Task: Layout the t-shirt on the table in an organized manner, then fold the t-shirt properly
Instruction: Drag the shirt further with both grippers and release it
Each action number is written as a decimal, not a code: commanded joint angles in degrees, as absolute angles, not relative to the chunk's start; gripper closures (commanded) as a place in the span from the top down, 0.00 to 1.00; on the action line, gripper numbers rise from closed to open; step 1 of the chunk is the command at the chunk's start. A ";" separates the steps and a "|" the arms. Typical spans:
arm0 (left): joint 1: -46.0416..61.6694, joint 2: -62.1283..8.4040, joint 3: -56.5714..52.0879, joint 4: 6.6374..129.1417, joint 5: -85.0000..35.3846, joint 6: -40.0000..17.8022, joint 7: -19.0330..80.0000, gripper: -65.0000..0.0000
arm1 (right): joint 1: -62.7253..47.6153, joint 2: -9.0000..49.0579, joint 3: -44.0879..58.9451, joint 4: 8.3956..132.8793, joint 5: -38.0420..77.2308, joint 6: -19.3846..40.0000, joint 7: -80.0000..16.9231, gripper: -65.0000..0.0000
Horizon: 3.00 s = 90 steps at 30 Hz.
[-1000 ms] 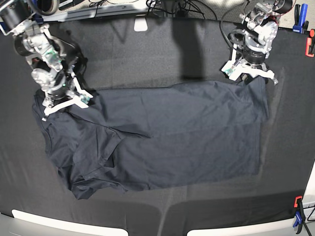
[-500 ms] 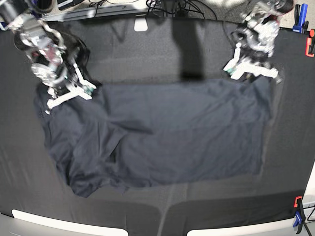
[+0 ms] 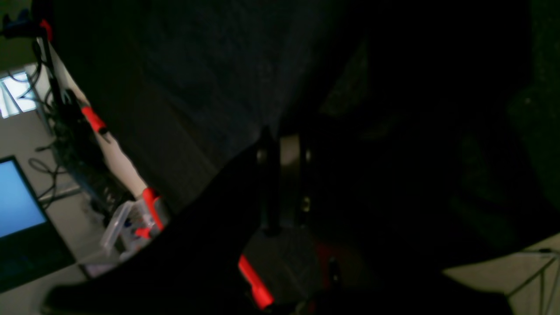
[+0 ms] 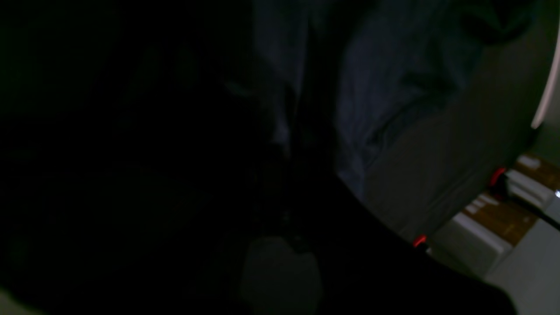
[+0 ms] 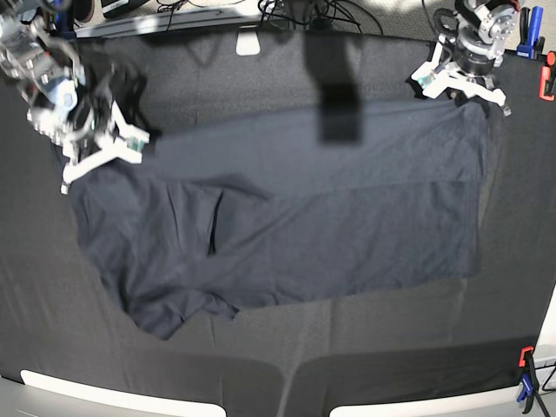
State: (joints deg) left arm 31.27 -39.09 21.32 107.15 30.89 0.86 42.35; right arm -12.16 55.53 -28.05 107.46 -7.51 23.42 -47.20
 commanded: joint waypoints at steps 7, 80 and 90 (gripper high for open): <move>31.90 -40.05 20.84 108.05 31.92 1.54 47.37 0.00 | -20.82 59.07 -27.46 112.81 -8.54 23.07 -52.64 0.00; 41.76 -40.03 20.84 114.52 33.69 6.04 69.04 0.40 | -35.31 59.02 -27.46 124.73 -2.13 20.99 -56.73 0.33; 38.24 -40.03 20.78 114.52 54.63 22.22 60.69 0.40 | -31.92 52.62 -27.35 128.70 -4.73 10.07 -49.08 0.33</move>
State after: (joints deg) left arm 38.09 -39.48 21.04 113.62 53.21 20.64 60.73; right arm -32.05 51.75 -27.66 127.63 -4.23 10.72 -49.69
